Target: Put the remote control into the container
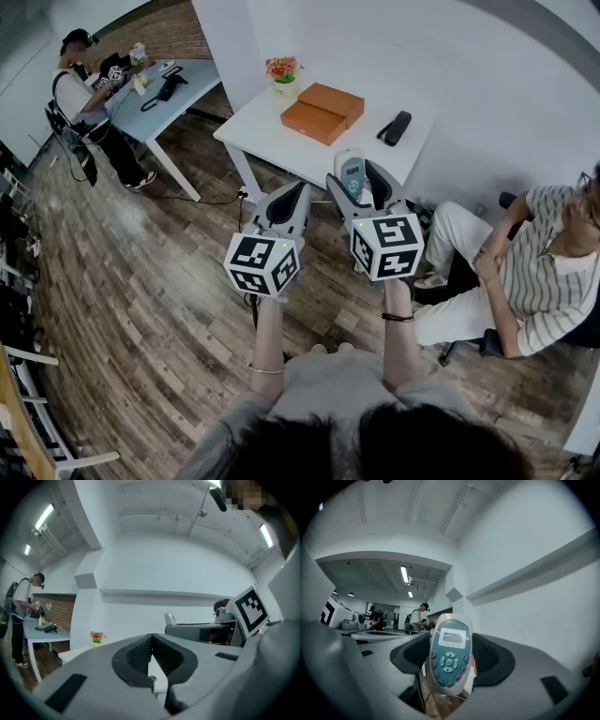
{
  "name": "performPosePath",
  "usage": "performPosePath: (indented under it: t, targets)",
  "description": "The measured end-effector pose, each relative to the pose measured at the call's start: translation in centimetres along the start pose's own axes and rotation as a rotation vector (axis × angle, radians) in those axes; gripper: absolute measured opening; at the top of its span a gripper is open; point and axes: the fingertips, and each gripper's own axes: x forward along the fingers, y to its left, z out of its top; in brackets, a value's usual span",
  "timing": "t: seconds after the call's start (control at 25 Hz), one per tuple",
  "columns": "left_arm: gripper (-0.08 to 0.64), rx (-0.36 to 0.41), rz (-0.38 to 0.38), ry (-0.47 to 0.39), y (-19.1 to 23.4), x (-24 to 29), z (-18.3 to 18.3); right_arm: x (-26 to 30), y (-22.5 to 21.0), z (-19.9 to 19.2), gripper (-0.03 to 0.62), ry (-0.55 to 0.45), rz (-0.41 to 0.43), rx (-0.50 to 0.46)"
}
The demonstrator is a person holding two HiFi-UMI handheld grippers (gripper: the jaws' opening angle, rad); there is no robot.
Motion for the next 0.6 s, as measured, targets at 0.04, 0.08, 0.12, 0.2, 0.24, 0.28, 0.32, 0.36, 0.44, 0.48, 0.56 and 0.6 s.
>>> performPosePath:
  t: [0.04,0.08,0.12,0.2,0.24,0.28,0.32,0.36,0.44,0.48,0.56,0.6]
  targets:
    - [0.003,0.001,-0.006,0.004,-0.1,0.1,0.0,0.1,-0.1,0.0,0.279,0.001,0.002,0.002]
    - [0.003,0.001,-0.011,0.008,-0.2,0.3,-0.1,0.1,-0.2,0.0,0.279,0.002,0.003,0.003]
    - [0.003,0.002,-0.015,0.011,-0.2,0.4,-0.1,0.2,-0.3,-0.1,0.279,0.003,0.004,0.003]
    - [0.003,0.003,-0.016,0.018,-0.2,0.6,-0.2,0.4,-0.5,-0.2,0.279,0.007,0.004,0.002]
    - [0.003,0.003,-0.015,0.021,-0.2,0.7,-0.3,0.5,-0.5,-0.2,0.279,0.009,0.005,0.002]
    - [0.003,0.003,-0.014,0.024,-0.1,0.7,-0.4,0.6,-0.6,-0.3,0.279,0.011,0.007,0.004]
    - [0.003,0.003,-0.012,0.026,0.0,0.8,-0.5,0.7,-0.6,-0.4,0.281,0.011,0.010,0.007]
    - [0.003,0.002,-0.011,0.027,0.0,0.8,-0.6,0.8,-0.7,-0.5,0.279,0.011,0.013,0.011]
    - [0.003,0.000,-0.010,0.029,0.1,1.1,-0.8,1.0,-0.9,-0.7,0.279,0.015,0.017,0.016]
    - [0.003,-0.002,-0.009,0.032,0.1,1.3,-1.0,1.1,-1.1,-0.9,0.281,0.018,0.019,0.017]
    - [0.003,-0.007,-0.003,0.037,0.3,1.7,-1.5,1.4,-1.5,-1.3,0.279,0.023,0.026,0.022]
    - [0.003,-0.010,0.002,0.038,0.4,2.0,-1.7,1.5,-1.7,-1.5,0.279,0.024,0.032,0.027]
